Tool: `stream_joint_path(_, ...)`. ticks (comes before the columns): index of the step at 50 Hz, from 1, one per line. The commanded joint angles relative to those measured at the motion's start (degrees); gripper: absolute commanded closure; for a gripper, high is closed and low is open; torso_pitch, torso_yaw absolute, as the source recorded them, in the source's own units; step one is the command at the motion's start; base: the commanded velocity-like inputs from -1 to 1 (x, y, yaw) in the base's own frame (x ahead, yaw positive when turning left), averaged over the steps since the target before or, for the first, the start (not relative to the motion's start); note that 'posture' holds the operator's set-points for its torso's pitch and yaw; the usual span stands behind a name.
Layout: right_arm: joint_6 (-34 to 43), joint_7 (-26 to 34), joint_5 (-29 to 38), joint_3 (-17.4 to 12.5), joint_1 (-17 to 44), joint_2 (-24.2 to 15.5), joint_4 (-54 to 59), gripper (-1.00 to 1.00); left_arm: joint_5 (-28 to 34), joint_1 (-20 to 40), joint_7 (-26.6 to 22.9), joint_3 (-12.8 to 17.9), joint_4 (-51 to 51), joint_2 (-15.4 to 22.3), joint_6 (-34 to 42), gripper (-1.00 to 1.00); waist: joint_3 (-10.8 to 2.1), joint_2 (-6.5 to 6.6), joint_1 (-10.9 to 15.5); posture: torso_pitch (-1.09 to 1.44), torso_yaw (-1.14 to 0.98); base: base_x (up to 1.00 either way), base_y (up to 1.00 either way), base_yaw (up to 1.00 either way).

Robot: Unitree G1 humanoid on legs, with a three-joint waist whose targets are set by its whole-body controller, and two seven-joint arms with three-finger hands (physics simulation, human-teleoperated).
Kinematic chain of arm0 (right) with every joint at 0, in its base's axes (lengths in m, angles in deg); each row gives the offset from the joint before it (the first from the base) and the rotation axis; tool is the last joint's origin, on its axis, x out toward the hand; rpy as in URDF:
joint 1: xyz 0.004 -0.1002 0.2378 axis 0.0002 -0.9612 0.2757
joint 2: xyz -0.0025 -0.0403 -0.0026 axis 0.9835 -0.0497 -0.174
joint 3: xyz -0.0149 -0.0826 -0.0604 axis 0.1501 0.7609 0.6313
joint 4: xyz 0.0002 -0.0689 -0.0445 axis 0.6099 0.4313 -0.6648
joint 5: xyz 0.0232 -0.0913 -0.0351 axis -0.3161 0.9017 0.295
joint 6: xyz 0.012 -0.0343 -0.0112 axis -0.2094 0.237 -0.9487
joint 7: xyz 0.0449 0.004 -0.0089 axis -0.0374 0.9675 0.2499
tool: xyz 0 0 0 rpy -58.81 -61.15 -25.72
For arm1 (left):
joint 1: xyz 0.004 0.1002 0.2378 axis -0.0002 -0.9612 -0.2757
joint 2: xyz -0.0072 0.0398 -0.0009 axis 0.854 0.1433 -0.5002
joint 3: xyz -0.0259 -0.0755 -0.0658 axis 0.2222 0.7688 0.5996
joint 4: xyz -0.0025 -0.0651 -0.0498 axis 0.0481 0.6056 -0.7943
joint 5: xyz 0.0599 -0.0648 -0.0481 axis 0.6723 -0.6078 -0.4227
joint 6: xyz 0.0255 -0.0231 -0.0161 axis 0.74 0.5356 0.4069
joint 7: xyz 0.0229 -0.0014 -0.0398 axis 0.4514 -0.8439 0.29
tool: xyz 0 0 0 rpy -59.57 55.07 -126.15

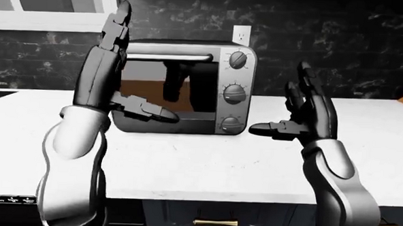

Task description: Open the toaster oven door.

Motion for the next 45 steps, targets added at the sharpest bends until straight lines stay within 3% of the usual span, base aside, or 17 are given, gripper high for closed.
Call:
stream_joint_path(1,-1.53,0.01,0.05,-0.11,1.56,-0.27,-1.31,-1.0,6.64,1.41,-2.61,0.18,4.38,0.62,-6.65,-1.0,0.22,-0.16,-0.03,-0.53,0.0,0.0,0.0,0.0)
stream_joint_path(8,-1.21,-0.14,-0.01,-0.14,1.78,-0.31,-1.41,-1.0,19.52,3.23,-6.96,1.41,15.82,0.51,-18.83,-1.0,0.21,-0.34,-0.15,-0.53,0.0,0.0,0.0,0.0)
stream_joint_path(18,-1.45,-0.18,0.21,0.04,2.1,-0.28,-0.75,-1.0,32.74,3.71,-6.38,1.41,28.35,0.73,-34.06,-1.0,-0.06,-0.6,-0.39,-0.53,0.0,0.0,0.0,0.0)
stream_joint_path(32,-1.08,-0.22,-0.13,-0.39,1.96,-0.41,-1.28,-1.0,42.25,5.83,-7.99,-0.26,32.54,-1.06,-40.69,-1.0,-0.15,-0.73,-0.62,-0.53,0.0,0.0,0.0,0.0)
stream_joint_path(45,-1.22,-0.29,-0.02,-0.15,2.34,-0.51,-0.85,-1.0,45.24,5.39,-8.52,-0.42,36.5,-2.18,-41.44,-1.0,-0.14,-0.72,-1.01,-0.53,0.0,0.0,0.0,0.0)
